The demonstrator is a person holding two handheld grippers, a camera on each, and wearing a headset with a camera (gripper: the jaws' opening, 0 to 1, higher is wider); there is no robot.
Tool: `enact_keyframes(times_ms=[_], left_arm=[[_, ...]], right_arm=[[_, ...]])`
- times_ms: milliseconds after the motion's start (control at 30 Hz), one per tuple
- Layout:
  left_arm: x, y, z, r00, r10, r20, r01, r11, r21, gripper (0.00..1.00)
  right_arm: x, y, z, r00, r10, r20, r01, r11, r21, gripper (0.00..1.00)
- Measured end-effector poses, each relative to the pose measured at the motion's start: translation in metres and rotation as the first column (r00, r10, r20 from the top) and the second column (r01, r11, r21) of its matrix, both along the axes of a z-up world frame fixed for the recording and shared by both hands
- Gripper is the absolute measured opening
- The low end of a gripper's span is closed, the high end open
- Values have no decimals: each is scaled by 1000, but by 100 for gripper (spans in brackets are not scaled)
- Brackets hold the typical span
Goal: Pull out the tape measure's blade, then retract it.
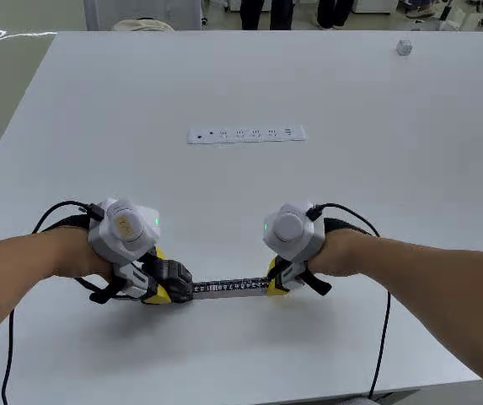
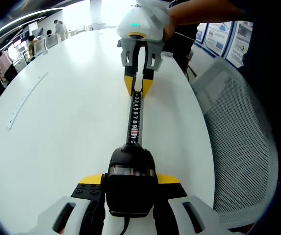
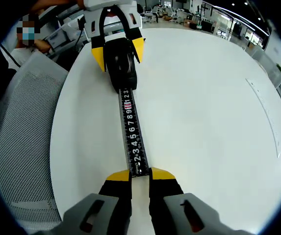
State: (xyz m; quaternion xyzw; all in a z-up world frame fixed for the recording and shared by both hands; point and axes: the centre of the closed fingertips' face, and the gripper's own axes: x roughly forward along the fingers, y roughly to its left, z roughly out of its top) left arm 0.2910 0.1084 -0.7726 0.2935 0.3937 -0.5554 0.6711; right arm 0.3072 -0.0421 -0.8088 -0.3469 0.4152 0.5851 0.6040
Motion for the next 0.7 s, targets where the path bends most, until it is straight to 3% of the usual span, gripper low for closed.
enact_keyframes(times_ms=[700], left_arm=[[2, 0, 0, 1000, -2, -3, 2, 1000, 1, 34]], right_arm=[[1, -8, 1, 1000, -14, -4, 14, 1000, 0, 11]])
